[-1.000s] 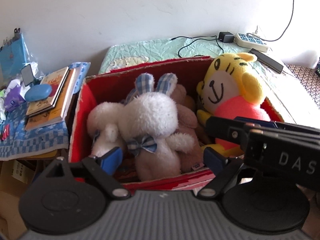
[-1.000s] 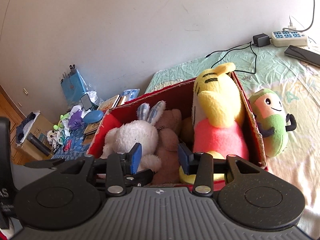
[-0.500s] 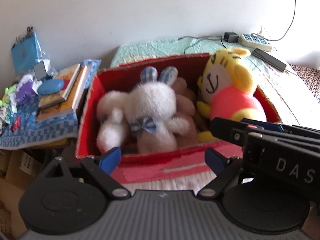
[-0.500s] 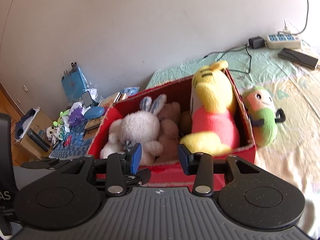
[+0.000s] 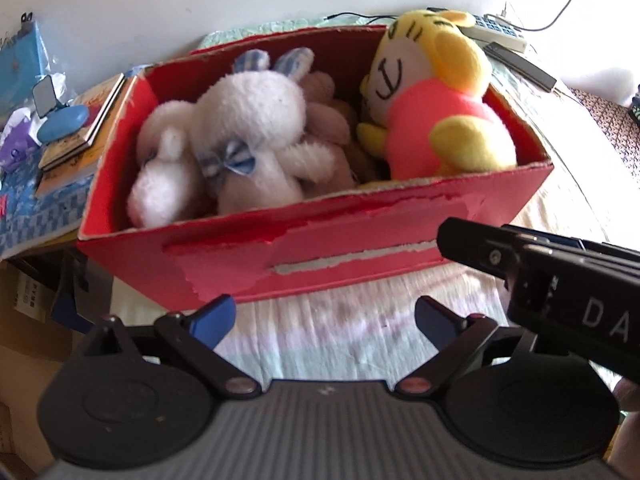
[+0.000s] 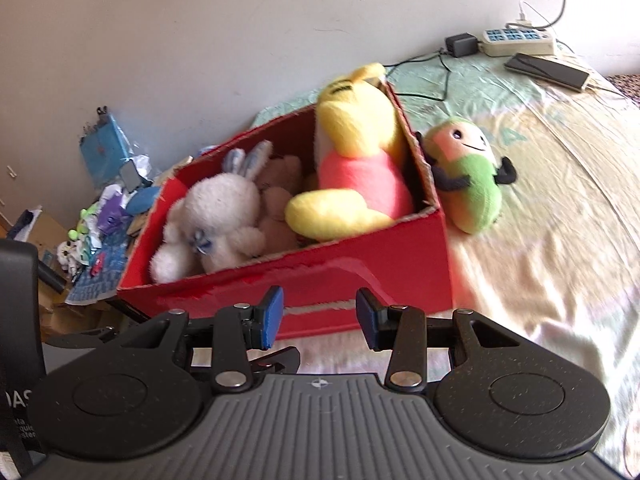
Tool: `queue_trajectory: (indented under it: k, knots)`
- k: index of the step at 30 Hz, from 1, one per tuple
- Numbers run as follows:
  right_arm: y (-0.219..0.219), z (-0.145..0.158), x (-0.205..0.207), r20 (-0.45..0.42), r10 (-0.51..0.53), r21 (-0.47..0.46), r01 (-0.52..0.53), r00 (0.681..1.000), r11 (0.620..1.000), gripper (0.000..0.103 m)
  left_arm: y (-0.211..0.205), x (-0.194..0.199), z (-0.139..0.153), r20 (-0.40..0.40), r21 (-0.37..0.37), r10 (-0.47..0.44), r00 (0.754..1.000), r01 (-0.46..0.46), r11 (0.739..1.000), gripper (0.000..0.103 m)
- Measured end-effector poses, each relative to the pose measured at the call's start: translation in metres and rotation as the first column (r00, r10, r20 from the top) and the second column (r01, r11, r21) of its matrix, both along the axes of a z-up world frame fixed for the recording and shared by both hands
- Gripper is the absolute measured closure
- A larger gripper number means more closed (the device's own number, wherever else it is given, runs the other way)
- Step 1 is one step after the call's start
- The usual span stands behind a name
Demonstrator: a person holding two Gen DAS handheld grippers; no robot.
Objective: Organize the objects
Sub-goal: 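Move the right gripper from the box toward the green bean plush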
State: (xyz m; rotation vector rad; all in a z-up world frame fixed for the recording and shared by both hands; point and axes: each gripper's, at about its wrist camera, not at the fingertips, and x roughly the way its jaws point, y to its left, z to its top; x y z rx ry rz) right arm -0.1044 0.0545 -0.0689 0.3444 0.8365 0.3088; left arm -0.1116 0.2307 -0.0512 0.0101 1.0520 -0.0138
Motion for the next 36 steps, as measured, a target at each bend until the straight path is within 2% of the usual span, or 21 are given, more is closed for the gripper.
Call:
queue_trajectory:
  k: [4,10,25,36]
  knots:
    - [-0.003,-0.003,-0.003,-0.013,-0.021,-0.015,0.021,1.000,1.000,0.059,-0.005,-0.002,-0.002,0.000,0.008,-0.006,1.000,0.006,1.000,0.006]
    - [-0.007,-0.009,-0.003,-0.038,-0.048,-0.039,0.046,0.998,0.998,0.059,-0.011,-0.002,-0.007,-0.003,0.067,0.005,1.000,-0.005,0.998,0.004]
    - [-0.010,-0.013,0.004,-0.067,-0.101,-0.109,0.094,0.993,0.990,0.056,-0.009,0.007,-0.002,-0.015,0.073,0.021,1.000,-0.020,0.997,0.005]
    - [-0.039,-0.018,0.000,-0.097,-0.176,-0.113,0.165,0.980,0.980,0.056,-0.048,0.013,-0.014,-0.057,0.027,-0.103,0.993,0.105,0.994,0.005]
